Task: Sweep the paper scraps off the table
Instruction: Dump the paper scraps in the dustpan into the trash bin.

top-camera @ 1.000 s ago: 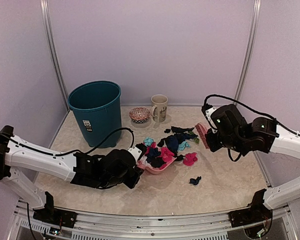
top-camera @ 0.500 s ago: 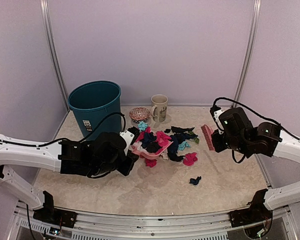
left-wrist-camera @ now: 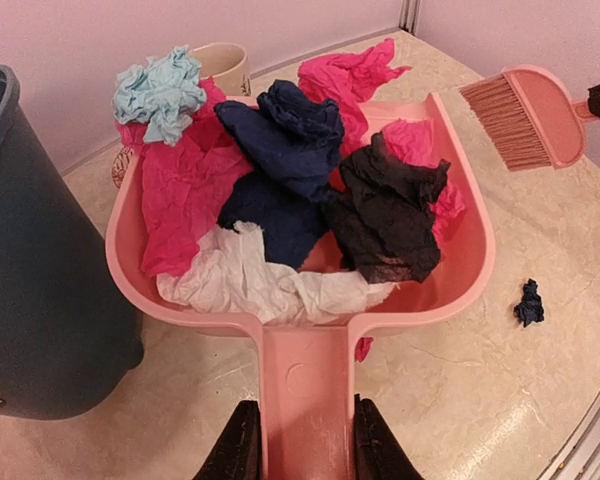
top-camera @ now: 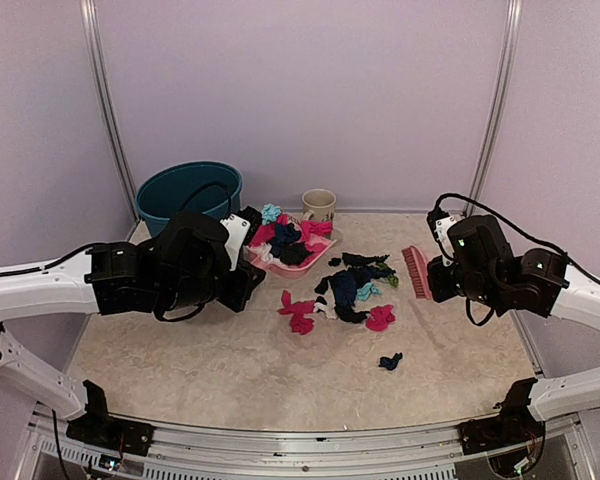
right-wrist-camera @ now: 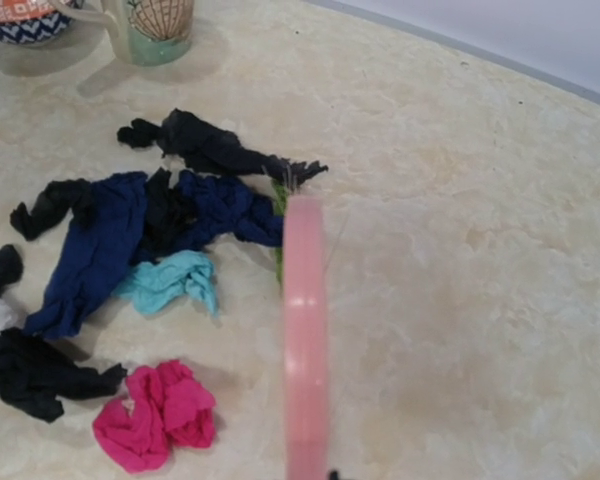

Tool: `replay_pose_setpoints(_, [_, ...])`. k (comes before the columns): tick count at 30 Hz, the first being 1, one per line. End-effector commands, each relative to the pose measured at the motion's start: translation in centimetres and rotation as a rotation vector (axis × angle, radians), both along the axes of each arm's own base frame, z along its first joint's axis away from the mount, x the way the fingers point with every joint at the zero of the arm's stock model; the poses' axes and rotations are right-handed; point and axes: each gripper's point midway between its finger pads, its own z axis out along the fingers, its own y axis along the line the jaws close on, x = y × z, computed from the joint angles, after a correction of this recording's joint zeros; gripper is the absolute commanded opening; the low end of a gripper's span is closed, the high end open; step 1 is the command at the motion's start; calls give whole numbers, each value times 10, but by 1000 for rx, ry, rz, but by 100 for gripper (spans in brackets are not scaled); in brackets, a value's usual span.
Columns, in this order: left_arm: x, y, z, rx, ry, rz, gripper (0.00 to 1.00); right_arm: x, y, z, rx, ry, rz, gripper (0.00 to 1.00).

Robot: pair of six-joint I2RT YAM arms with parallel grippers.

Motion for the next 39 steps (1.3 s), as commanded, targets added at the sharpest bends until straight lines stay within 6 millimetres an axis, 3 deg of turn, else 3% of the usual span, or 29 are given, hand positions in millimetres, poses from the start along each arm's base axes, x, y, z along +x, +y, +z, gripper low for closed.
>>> replay_pose_setpoints(1, [4, 7, 42, -39, -36, -2, 0, 5, 1, 5, 42, -29, -12, 0])
replay_pose_setpoints(10, [17, 39, 100, -96, -92, 71, 0, 7, 3, 1, 41, -26, -4, 0])
replay_pose_setpoints(16, [28, 74, 121, -160, -76, 144, 0, 8, 5, 1, 48, -27, 4, 0])
replay_pose_setpoints(26, [52, 121, 128, -388, 63, 137, 0, 12, 13, 1, 50, -22, 19, 0])
replay_pose_setpoints(39, [62, 145, 113, -752, 292, -10, 0, 10, 10, 5, 72, -27, 11, 0])
